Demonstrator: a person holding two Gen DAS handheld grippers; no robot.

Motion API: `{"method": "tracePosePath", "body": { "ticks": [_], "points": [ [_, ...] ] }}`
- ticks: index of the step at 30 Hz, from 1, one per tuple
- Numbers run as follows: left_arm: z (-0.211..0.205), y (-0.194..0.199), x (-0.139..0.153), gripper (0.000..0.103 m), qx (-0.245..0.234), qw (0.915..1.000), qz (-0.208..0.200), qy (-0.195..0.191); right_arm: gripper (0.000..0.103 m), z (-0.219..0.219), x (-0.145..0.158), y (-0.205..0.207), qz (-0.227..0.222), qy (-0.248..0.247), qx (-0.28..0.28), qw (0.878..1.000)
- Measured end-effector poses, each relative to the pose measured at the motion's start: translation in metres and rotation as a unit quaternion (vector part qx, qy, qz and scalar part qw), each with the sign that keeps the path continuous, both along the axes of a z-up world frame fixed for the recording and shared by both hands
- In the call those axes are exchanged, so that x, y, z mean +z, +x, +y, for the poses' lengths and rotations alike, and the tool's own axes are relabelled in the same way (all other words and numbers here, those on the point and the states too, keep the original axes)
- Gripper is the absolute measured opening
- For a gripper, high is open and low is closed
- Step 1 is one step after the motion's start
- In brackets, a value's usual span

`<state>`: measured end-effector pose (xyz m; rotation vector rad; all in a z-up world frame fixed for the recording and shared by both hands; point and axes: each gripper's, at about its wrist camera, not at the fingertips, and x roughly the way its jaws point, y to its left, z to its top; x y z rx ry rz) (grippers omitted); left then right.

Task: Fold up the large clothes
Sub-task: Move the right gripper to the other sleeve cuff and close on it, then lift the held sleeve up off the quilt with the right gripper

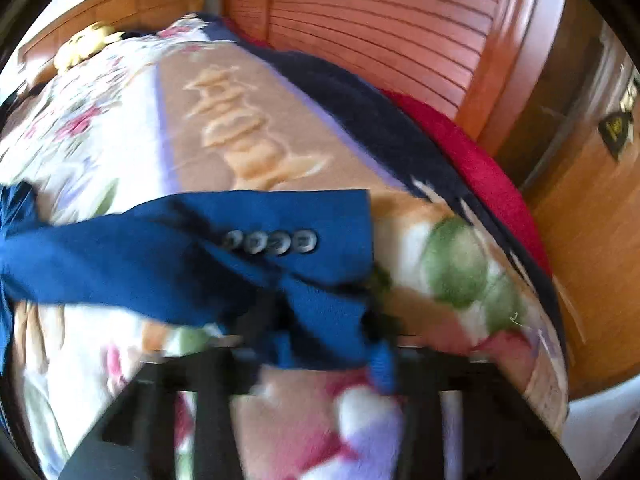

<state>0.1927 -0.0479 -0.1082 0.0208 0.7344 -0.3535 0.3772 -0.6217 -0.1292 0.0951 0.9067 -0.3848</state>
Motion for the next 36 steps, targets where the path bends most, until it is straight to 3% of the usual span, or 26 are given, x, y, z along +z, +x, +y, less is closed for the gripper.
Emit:
{"method": "tracePosePath", "body": {
  "ticks": [3, 9, 15, 36],
  "points": [
    [0.003, 0.003, 0.001, 0.083, 0.005, 1.0, 0.001, -0.006, 0.015, 0.01, 0.011, -0.009, -0.001, 0.001, 0.022, 1.0],
    [0.007, -0.002, 0.006, 0.083, 0.007, 1.0, -0.004, -0.003, 0.015, 0.039, 0.07, -0.034, -0.064, -0.012, 0.057, 0.996],
    [0.012, -0.013, 0.016, 0.083, 0.008, 0.9997, -0.021, -0.002, 0.015, 0.088, 0.115, -0.058, -0.092, -0.044, 0.095, 0.99],
    [0.033, -0.018, 0.028, 0.083, 0.022, 0.9988, -0.039, -0.018, 0.014, 0.213, 0.204, -0.112, -0.142, -0.105, 0.202, 0.963]
  ]
}}
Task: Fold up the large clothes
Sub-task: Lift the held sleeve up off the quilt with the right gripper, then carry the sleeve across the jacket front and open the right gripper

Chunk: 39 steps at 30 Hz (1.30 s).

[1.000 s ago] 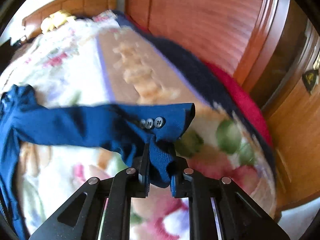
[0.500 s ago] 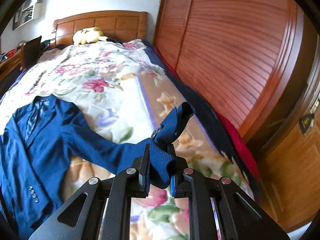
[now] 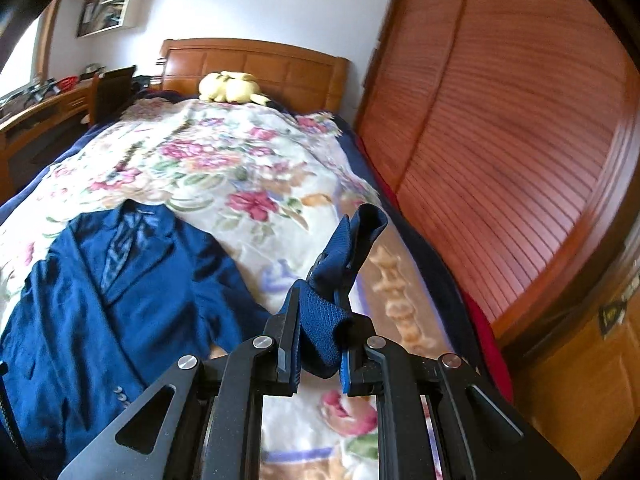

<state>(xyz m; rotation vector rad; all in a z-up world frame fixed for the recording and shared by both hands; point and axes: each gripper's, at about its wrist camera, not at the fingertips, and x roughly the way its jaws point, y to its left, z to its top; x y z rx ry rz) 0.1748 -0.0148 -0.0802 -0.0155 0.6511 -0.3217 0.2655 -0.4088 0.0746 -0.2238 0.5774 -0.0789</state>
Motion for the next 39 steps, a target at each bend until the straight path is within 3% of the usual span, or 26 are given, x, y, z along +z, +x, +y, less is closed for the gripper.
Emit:
{"method": "tracePosePath", "body": {
  "ticks": [11, 21, 33, 39],
  "points": [
    [0.008, 0.0, 0.004, 0.083, 0.007, 1.0, -0.004, -0.004, 0.014, 0.075, 0.009, -0.009, -0.009, -0.031, 0.102, 0.994],
    [0.02, -0.005, 0.005, 0.083, 0.018, 0.9998, -0.007, 0.001, 0.014, 0.138, 0.027, -0.038, -0.04, -0.033, 0.206, 0.977],
    [0.065, -0.016, 0.008, 0.083, 0.058, 0.9982, -0.014, -0.008, 0.014, 0.157, 0.029, -0.069, -0.042, -0.027, 0.289, 0.956],
    [0.076, -0.019, 0.008, 0.083, 0.067, 0.9975, -0.017, -0.01, 0.014, 0.151, 0.024, -0.067, -0.013, -0.017, 0.301, 0.953]
  ]
}}
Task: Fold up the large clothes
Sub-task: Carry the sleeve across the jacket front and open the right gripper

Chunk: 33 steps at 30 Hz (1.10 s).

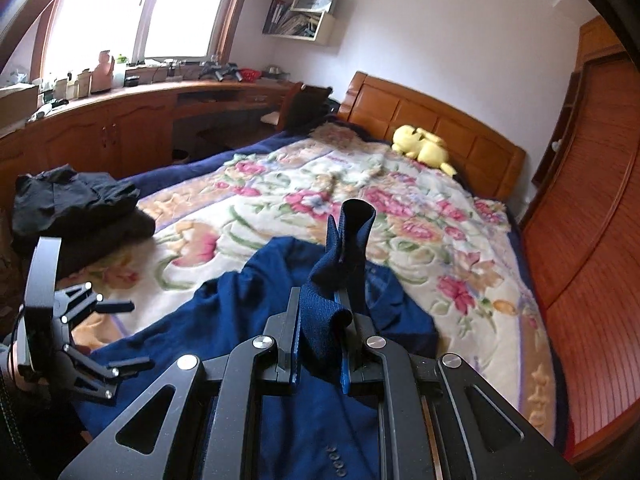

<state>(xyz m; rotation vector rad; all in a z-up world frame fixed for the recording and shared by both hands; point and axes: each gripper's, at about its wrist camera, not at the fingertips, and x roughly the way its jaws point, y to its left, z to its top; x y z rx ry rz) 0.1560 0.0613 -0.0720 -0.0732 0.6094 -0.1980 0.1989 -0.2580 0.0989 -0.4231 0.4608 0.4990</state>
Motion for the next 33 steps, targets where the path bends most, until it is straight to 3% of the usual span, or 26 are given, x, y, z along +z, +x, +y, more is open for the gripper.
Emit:
{"method": "tracePosePath", "body": {
  "ticks": [12, 15, 18, 19, 24, 33],
  "points": [
    [0.006, 0.001, 0.003, 0.083, 0.01, 0.9999, -0.003, 0.001, 0.014, 0.006, -0.035, 0.011, 0.085, -0.003, 0.011, 0.996],
    [0.01, 0.002, 0.002, 0.083, 0.015, 0.9999, -0.002, -0.003, 0.026, 0.017, -0.039, 0.015, 0.099, -0.01, 0.014, 0.995],
    [0.012, 0.003, 0.001, 0.083, 0.018, 0.9998, -0.001, -0.003, 0.049, 0.021, -0.033, 0.012, 0.099, 0.0, 0.03, 0.995],
    [0.013, 0.003, 0.001, 0.083, 0.019, 0.9998, 0.0, -0.004, 0.051, 0.019, -0.033, 0.012, 0.098, 0.004, 0.031, 0.995],
    [0.013, 0.006, -0.004, 0.083, 0.018, 0.9998, 0.007, -0.002, 0.051, 0.008, -0.038, 0.018, 0.094, 0.011, 0.023, 0.995],
    [-0.005, 0.012, -0.015, 0.083, 0.003, 0.9996, 0.024, 0.014, 0.051, -0.025, -0.091, 0.04, 0.131, 0.022, -0.049, 0.99]
  ]
}}
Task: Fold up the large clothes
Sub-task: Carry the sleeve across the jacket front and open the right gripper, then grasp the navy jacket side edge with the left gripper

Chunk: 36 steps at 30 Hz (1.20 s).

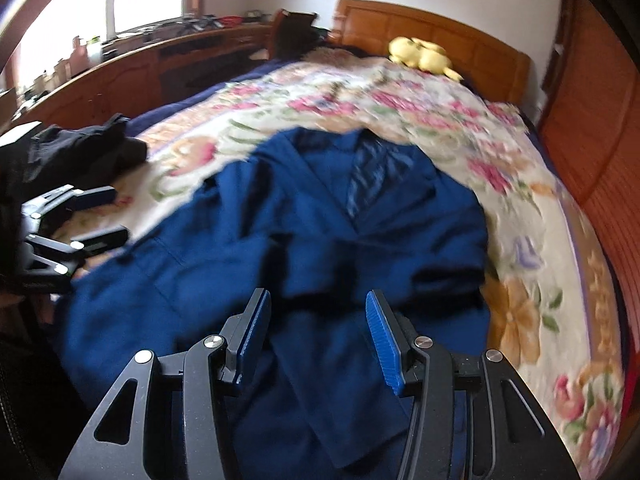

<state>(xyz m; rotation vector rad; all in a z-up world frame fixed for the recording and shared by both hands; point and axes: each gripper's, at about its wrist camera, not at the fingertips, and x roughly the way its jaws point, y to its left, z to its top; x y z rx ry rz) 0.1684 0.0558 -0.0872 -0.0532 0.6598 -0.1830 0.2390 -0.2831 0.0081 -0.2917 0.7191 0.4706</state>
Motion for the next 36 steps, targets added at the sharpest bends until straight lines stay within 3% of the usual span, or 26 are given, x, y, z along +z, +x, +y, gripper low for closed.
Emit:
{"method": "tracePosePath", "body": {
  "ticks": [17, 23, 36],
  "points": [
    [-0.024, 0.015, -0.023, 0.083, -0.011, 0.999, 0.039, 0.017, 0.051, -0.029, -0.107, 0.032, 0.066, -0.007, -0.078, 0.995],
    [-0.029, 0.019, -0.034, 0.083, -0.015, 0.9981, 0.056, 0.023, 0.054, -0.032, -0.126, 0.031, 0.031, 0.038, -0.076, 0.996],
    [-0.037, 0.042, -0.054, 0.083, -0.015, 0.9949, 0.098, 0.014, 0.054, -0.042, -0.138, 0.017, 0.0, 0.051, -0.077, 0.996]
  ]
}}
